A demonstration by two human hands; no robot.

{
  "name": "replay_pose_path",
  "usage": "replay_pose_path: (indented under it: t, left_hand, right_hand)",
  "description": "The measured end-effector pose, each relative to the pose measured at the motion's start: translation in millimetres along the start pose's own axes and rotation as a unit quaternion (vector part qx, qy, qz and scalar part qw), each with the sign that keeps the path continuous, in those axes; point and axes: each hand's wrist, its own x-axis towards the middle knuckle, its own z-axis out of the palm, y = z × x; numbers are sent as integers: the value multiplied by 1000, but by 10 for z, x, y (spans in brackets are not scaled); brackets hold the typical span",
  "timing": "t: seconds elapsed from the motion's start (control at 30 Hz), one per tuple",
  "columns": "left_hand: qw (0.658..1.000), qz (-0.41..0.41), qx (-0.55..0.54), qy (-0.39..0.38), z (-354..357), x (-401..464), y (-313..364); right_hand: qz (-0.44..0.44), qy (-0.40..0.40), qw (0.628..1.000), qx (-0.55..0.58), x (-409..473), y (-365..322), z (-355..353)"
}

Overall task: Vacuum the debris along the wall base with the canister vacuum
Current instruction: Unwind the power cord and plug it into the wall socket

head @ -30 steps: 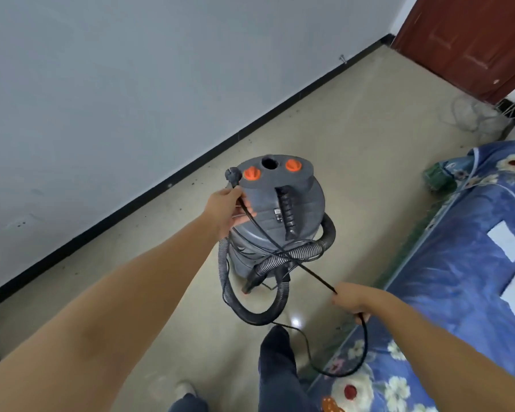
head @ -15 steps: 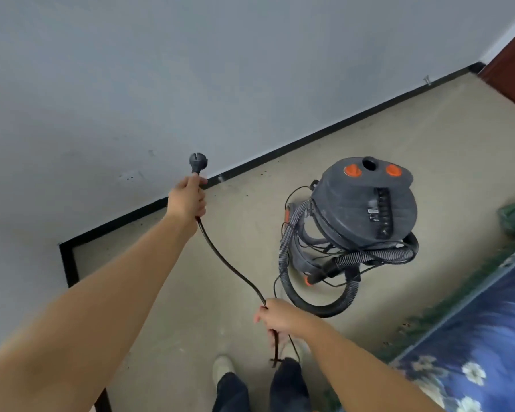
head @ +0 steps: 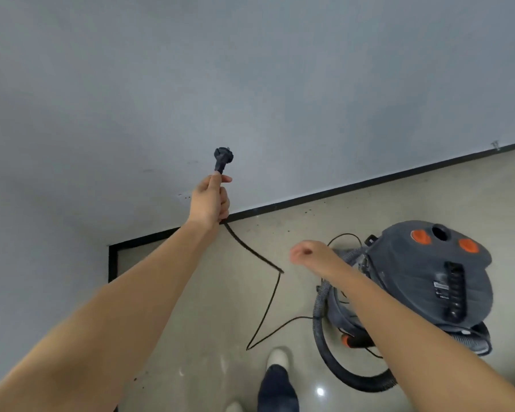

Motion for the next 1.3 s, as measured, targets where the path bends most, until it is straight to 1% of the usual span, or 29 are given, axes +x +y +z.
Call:
replay_pose_path:
  t: [0.07, 0.13, 0.23, 0.3, 0.37, 0.43, 0.6, 0.67, 0.73, 0.83, 0.93, 1.0, 1.07, 1.17, 1.23, 1.3]
  left_hand:
    - [999, -5, 26, -24, 10, 139, -161]
    - [998, -19, 44, -42, -14, 262, -365]
    - [997, -36, 39, -53, -152, 468, -661]
    - [997, -44, 48, -52, -304, 650, -841]
    - [995, -59, 58, -53, -487, 853, -1016]
    - [994, -70, 59, -64, -676, 1136, -1196]
    - [989, -119, 39, -84, -1204, 2009, -1734]
    - [984, -136, 82, -83, -1410, 2348, -2007]
    - [975, -142, 149, -83, -1604, 2694, -2374]
    - [971, -110, 191, -90, -1752, 3213, -2946]
    - [979, -63, 178, -75, -1809, 3664, -3516]
    - [985, -23, 166, -50, -1837, 3906, -3867]
    - [985, 33, 167, -29, -1842, 4150, -4135]
    - [979, 109, 171, 17, -1866, 4510, -4469]
    - [977, 136, 159, 35, -1889, 4637, -4615]
    - [978, 129, 159, 48, -1905, 4638, -4662]
  right_hand:
    - [-4, 2, 995, 99, 238, -167, 20]
    - [10, 3, 978, 210, 513, -429, 85]
    - [28, -49, 939, 338, 976, -875, 243]
    - [31, -94, 918, 385, 1308, -1122, 388]
    - [27, -121, 906, 405, 1611, -1305, 573]
    - [23, -123, 904, 408, 1949, -1416, 802]
    - [16, -117, 928, 354, 2938, -1417, 1533]
    - [4, -97, 942, 321, 3365, -1402, 1808]
    - [-13, -79, 949, 306, 3790, -1334, 2080]
    - [-19, -78, 947, 310, 4428, -1077, 2432]
    - [-29, -83, 942, 325, 5005, -754, 2737]
    - [-62, -67, 947, 307, 5330, -598, 2920]
    - [-111, -32, 952, 284, 5609, -503, 3098]
    - [-187, 7, 937, 293, 5946, -376, 3341]
    - [-225, 15, 929, 295, 6071, -311, 3447]
    - [-228, 14, 928, 295, 6063, -310, 3497]
